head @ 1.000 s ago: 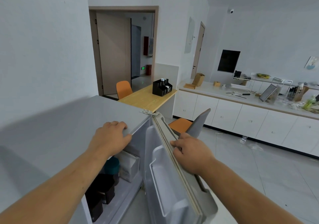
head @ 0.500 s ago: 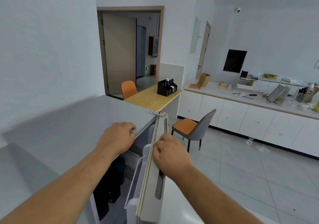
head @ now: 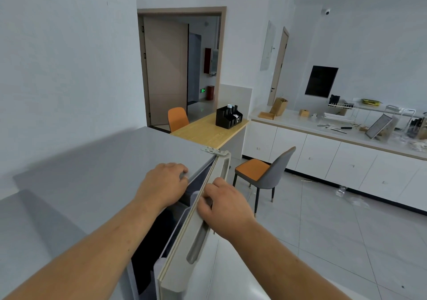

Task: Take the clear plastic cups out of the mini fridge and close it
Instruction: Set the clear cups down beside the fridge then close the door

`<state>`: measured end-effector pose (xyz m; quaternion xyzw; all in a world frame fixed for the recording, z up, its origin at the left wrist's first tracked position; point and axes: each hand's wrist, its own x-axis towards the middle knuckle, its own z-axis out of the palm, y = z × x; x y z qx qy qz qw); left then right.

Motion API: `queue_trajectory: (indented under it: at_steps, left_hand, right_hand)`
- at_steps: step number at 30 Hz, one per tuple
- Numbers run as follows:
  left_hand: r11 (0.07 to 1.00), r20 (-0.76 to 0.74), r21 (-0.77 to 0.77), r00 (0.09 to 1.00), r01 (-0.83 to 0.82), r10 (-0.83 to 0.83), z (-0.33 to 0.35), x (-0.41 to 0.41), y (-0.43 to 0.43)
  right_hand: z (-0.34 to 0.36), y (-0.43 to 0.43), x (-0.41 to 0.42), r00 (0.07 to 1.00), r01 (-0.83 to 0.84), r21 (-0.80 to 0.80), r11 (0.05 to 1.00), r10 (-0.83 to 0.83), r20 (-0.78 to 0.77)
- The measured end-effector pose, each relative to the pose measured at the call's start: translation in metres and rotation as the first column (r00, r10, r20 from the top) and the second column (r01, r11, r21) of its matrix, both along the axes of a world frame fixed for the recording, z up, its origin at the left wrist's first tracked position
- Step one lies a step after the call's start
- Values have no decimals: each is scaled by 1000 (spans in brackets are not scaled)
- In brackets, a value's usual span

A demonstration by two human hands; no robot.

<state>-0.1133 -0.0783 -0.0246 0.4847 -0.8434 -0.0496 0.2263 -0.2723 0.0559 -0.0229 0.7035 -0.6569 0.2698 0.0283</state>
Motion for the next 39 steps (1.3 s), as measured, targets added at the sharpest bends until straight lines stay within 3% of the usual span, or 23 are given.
queue_trajectory:
  at_steps: [22,39]
  left_hand:
    - [996,-37,82,999,20,-17,2,4,-4]
    - [999,-29,41,999,20,-19,1,2,-2]
  right_hand:
    - [-3,-28,27,999,-27,4,1000,28,-21]
    - [-5,-29,25,998,-39,25,999,40,-46]
